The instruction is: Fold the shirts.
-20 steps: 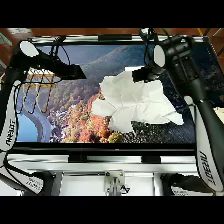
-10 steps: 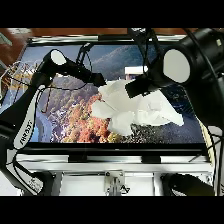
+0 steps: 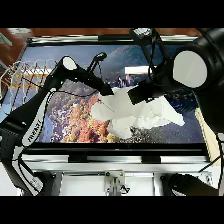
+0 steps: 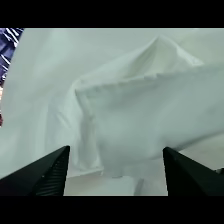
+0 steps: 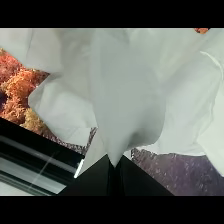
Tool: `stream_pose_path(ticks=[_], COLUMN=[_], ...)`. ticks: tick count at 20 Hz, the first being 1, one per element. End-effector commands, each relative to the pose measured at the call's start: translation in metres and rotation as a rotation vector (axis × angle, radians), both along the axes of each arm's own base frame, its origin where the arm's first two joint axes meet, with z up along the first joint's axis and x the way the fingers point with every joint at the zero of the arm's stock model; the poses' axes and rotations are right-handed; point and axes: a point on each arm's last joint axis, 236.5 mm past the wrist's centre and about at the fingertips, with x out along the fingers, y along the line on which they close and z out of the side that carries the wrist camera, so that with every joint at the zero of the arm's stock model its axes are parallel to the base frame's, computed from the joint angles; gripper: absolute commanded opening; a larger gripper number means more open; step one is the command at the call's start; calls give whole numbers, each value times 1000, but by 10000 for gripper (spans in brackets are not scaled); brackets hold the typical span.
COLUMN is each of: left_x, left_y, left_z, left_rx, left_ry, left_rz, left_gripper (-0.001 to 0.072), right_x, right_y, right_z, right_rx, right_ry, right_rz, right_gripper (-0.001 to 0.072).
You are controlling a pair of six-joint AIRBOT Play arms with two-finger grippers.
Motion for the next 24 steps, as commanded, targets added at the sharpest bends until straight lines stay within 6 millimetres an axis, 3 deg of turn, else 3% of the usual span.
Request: stream_pose_path(ticks=[1, 5, 8, 13, 16, 19, 21, 24], left_x=[-15, -4, -10, -32, -40, -14, 1, 7], left_y=[13, 44, 33, -7, -16, -29, -31, -25], left_z=[2, 26, 55, 13, -21, -36, -36, -31], left_rx=[5, -32, -125, -78, -45, -46, -41, -44], left_ry=[51, 61, 20, 22, 75, 10, -44, -56], left_rz=[-60, -1, -42, -126, -144, -62, -17, -1], left_gripper=[720, 717, 716, 680, 679, 679, 678, 671], right_x=[4, 12, 21, 20, 19, 15, 11, 9], right_y=[-4, -1, 4, 4, 5, 11, 16, 17], right_z=[3, 8, 13, 13, 13, 11, 10, 9], right_rx=[-16, -1, 16, 19, 20, 42, 60, 62], right_ry=[-25, -62, -107, -106, -100, -82, -63, -57], right_rz=[0, 3, 9, 10, 11, 27, 39, 41], right_gripper=[75, 75, 75, 75, 75, 76, 76, 76])
